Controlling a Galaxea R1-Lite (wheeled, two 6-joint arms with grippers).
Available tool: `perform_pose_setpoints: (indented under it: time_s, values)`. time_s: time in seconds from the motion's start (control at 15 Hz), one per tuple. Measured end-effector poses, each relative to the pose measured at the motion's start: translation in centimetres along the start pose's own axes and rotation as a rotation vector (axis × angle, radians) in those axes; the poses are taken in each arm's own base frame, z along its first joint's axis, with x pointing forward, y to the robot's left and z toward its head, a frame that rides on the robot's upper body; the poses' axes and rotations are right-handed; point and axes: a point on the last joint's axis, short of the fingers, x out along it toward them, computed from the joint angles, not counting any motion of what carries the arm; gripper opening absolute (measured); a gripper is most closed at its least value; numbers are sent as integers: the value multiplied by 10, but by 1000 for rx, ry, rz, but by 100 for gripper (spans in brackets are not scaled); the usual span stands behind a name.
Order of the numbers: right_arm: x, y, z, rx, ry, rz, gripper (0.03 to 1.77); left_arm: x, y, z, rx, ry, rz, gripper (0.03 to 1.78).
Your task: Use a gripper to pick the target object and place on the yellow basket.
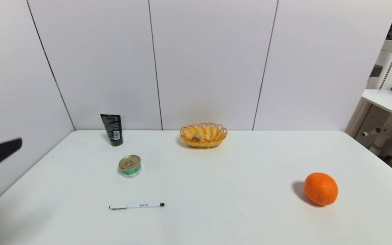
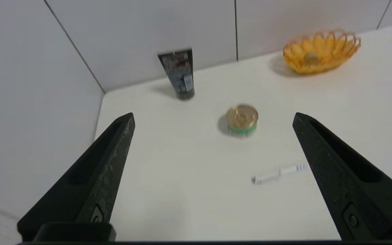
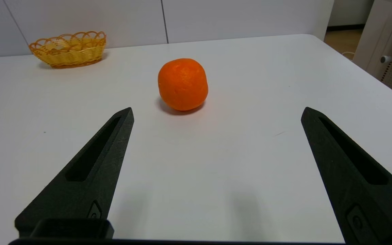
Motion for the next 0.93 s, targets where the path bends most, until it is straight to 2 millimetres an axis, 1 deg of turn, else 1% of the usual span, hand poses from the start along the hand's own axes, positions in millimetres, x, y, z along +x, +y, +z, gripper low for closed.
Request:
perform_pose_setpoints:
  time_s: [0.2, 0.27, 0.4, 0.47, 0.6, 0.8, 0.93]
  values:
    - [0, 0, 0, 0, 0, 0, 170, -30, -11, -71, -5, 38, 0, 168]
    - [0, 0, 0, 0, 0, 0, 170, -37, -14, -92, -9, 41, 1, 168]
    - [0, 0, 0, 0, 0, 0, 170, -41, -21, -132, -17, 58, 2, 169]
    - [0, 0, 0, 0, 0, 0, 170, -40, -22, -145, -18, 49, 5, 169]
    - [0, 0, 0, 0, 0, 0, 170, -35, -25, -163, -19, 22, 18, 169]
    - [0, 0, 0, 0, 0, 0, 170, -32, -28, -184, -33, 35, 32, 169]
    - [0, 0, 0, 0, 0, 0, 170, -36, -30, -192, -45, 20, 57, 169]
